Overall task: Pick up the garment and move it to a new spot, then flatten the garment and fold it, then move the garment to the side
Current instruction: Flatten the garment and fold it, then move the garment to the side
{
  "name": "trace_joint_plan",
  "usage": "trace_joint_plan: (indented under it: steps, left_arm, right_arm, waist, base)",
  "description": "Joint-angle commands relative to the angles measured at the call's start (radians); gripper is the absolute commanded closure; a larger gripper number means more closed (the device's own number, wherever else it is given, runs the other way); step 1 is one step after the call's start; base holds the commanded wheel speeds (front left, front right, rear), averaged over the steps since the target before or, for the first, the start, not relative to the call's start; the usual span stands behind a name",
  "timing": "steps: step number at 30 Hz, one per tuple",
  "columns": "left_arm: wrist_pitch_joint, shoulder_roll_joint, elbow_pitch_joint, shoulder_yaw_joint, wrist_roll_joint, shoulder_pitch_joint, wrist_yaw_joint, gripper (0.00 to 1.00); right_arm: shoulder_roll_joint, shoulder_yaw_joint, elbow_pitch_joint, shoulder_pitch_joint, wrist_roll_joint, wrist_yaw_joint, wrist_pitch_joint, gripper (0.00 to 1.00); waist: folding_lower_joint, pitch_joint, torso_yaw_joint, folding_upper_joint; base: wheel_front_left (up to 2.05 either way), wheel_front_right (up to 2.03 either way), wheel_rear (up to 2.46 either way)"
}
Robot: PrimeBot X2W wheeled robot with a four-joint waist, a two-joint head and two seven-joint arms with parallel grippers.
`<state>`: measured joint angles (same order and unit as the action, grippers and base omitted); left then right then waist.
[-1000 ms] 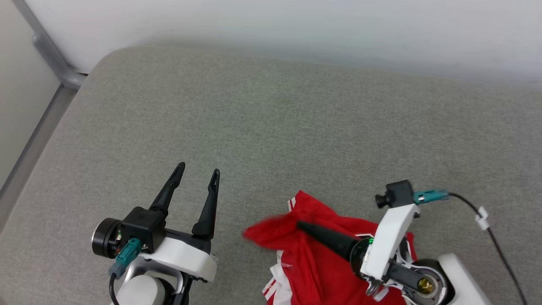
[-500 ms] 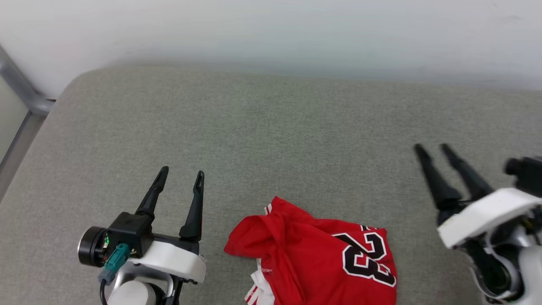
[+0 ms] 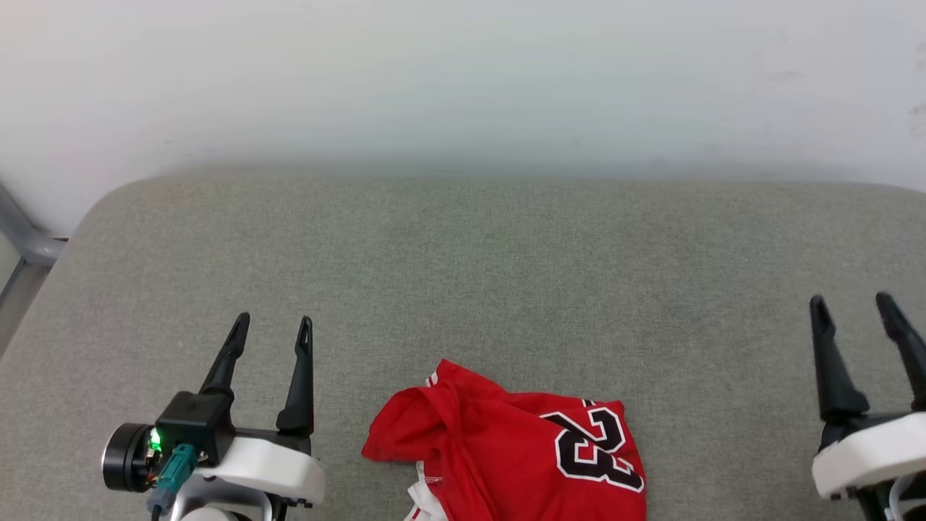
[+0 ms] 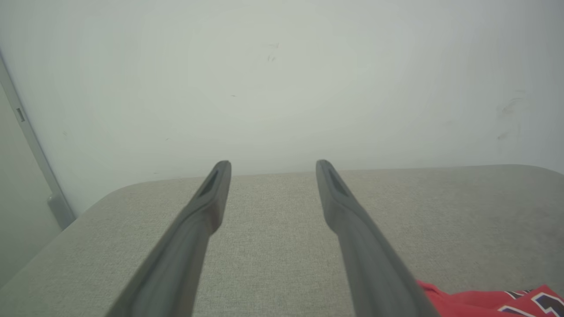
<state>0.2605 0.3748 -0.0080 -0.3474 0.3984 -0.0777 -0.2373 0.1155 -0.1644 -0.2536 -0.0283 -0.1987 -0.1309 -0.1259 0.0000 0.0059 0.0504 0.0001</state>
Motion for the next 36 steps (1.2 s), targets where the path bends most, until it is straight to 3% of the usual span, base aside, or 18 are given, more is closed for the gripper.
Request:
trace_joint_plan:
  steps: [1,9,25,30,36]
  left_arm:
    - [0.006,0.002,0.001,0.003,-0.008,0.015,0.004,0.00]
    - [0.006,-0.021,0.022,0.017,-0.019,0.073,0.015,0.00]
    - [0.006,-0.061,0.046,0.056,-0.043,0.070,0.063,0.00]
    - [0.006,-0.075,0.040,0.061,-0.062,0.044,0.080,0.00]
    - [0.006,-0.095,0.016,0.072,-0.084,0.016,0.101,0.00]
  right_arm:
    - [0.001,0.006,-0.005,-0.021,0.021,0.000,0.012,0.00]
    - [-0.025,0.045,0.016,-0.109,0.061,0.000,0.051,0.00]
    - [-0.053,0.046,0.016,-0.138,0.041,0.000,0.023,0.00]
    - [-0.056,0.011,0.040,-0.152,0.003,0.000,-0.029,0.00]
    - [-0.045,-0.021,0.123,-0.141,-0.094,0.000,-0.164,0.00]
  waist:
    - [0.0000,-0.011,-0.004,-0.0001]
    - [0.0000,-0.037,-0.019,-0.0001]
    - [0.0000,-0.041,-0.012,-0.0001]
    - [0.0000,-0.022,0.019,-0.0001]
    - [0.0000,0.034,0.064,-0.0001]
  base:
    - [0.00,0.00,0.00]
    - [0.00,0.00,0.00]
    - [0.00,0.00,0.00]
    - [0.00,0.00,0.00]
    - [0.00,0.00,0.00]
